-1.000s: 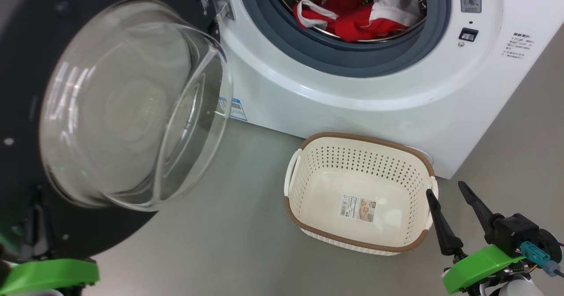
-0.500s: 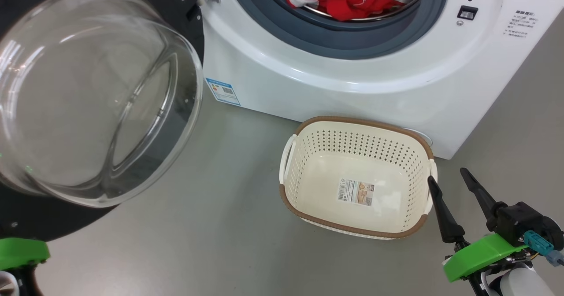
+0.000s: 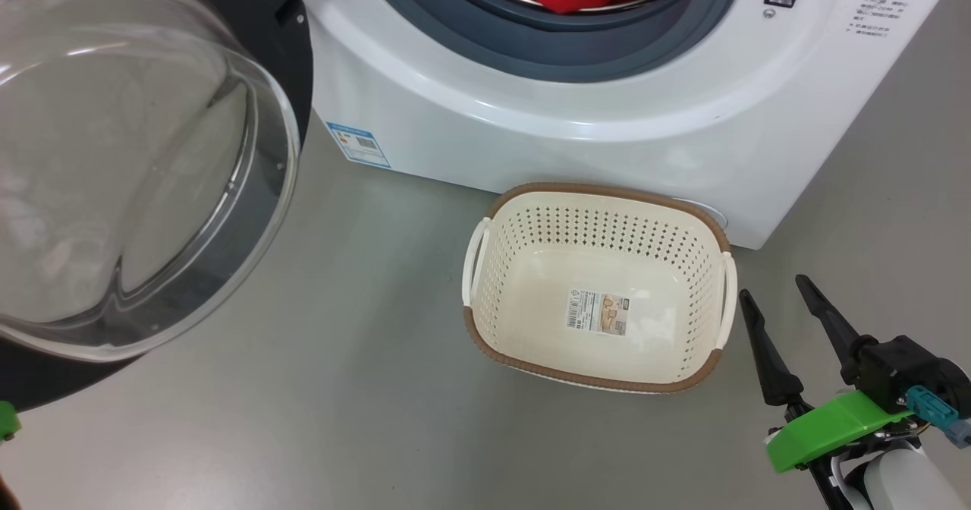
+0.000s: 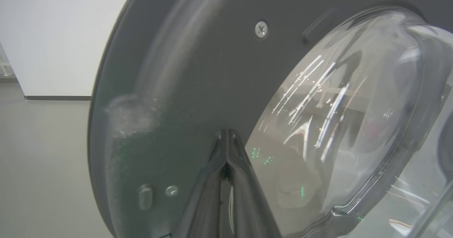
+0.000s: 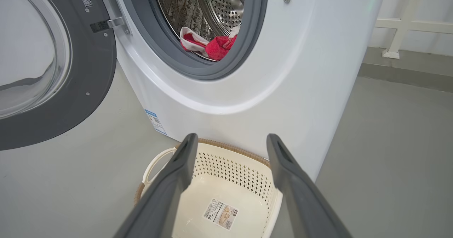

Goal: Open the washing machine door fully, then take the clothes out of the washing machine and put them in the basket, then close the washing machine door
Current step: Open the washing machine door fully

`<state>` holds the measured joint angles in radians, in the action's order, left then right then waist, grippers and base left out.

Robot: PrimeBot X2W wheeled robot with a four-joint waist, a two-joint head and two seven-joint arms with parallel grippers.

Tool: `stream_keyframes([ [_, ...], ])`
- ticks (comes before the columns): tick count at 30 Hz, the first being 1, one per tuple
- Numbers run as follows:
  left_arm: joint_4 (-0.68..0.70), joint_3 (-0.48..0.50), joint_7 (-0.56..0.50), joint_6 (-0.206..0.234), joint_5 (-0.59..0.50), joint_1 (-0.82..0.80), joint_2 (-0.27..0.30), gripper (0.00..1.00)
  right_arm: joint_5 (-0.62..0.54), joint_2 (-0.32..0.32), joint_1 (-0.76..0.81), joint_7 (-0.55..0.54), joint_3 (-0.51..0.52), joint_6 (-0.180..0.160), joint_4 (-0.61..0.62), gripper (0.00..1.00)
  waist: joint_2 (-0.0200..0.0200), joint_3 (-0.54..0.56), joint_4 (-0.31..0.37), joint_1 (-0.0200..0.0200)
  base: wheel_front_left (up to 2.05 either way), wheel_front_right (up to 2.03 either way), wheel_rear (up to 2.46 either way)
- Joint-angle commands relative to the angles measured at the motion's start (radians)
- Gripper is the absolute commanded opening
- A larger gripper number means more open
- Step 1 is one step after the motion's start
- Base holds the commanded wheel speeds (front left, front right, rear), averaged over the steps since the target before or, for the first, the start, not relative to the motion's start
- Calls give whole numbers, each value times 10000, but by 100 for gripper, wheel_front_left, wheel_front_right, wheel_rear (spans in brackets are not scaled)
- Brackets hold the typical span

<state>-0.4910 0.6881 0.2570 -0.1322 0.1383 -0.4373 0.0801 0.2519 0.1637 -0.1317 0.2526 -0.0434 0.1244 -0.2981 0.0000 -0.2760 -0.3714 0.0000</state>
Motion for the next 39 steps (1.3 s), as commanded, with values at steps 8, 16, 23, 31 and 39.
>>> stream_keyframes([
  [8,37,280,48,18,-80,-192,700,0,-95,81,-217,92,-199,63,235,100,0,107,109,0,0,0,0],
  [16,215,11,48,17,261,357,591,0,-51,-32,-37,92,-227,63,191,100,0,593,153,0,0,0,0],
  [23,1042,-539,48,16,811,1453,259,32,25,-134,189,92,-232,63,216,100,0,1085,259,0,0,0,0],
  [31,2254,-1701,48,16,1202,2581,-103,93,90,-226,517,92,-67,63,303,100,0,1480,394,0,0,0,0],
  [39,2954,-2625,48,16,1469,3260,-155,100,146,-319,686,92,136,63,412,100,0,1674,755,0,0,0,0],
])
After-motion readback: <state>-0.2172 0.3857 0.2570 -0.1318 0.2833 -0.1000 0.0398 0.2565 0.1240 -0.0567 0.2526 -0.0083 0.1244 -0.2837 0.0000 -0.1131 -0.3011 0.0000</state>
